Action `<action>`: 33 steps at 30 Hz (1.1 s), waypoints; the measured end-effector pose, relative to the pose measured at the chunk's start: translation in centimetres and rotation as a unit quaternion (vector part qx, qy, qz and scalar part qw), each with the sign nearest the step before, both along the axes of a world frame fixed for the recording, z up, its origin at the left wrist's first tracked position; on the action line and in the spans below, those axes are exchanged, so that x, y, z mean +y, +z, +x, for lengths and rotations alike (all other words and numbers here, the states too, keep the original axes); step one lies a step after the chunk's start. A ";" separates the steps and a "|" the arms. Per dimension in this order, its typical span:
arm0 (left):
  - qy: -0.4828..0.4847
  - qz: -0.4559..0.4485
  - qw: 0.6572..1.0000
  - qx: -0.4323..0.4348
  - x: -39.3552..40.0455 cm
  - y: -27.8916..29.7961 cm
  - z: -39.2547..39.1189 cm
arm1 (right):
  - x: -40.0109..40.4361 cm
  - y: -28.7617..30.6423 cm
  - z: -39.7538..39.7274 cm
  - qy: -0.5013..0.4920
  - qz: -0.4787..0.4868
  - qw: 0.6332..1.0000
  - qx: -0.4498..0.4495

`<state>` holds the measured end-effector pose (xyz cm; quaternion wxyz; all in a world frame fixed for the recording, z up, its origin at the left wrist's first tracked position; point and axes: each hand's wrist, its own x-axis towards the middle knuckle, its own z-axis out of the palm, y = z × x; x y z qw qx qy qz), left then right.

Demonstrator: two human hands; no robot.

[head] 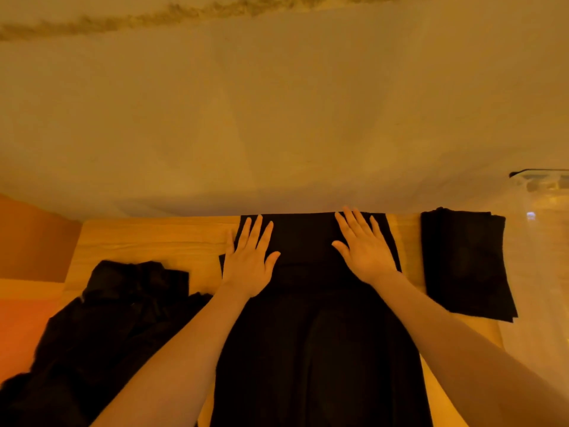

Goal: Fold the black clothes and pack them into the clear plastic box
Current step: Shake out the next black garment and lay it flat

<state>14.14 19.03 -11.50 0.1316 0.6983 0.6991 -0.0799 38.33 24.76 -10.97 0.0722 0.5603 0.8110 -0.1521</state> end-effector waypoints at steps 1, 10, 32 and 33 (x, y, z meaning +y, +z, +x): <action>0.008 -0.005 1.000 0.002 -0.4 0.5 0.1 | -0.4 0.3 -0.1 -0.010 -0.007 1.000 0.008; 0.049 0.019 0.991 -0.126 -22.5 2.9 0.6 | -26.1 2.7 5.9 -0.221 -0.013 0.967 0.126; 0.567 -0.041 0.694 -0.442 -32.6 3.9 3.0 | -34.4 1.4 9.0 -0.656 -0.196 0.601 0.412; 0.578 -0.034 0.688 -0.438 -32.9 3.8 2.9 | -34.6 1.5 9.5 -0.655 -0.192 0.595 0.425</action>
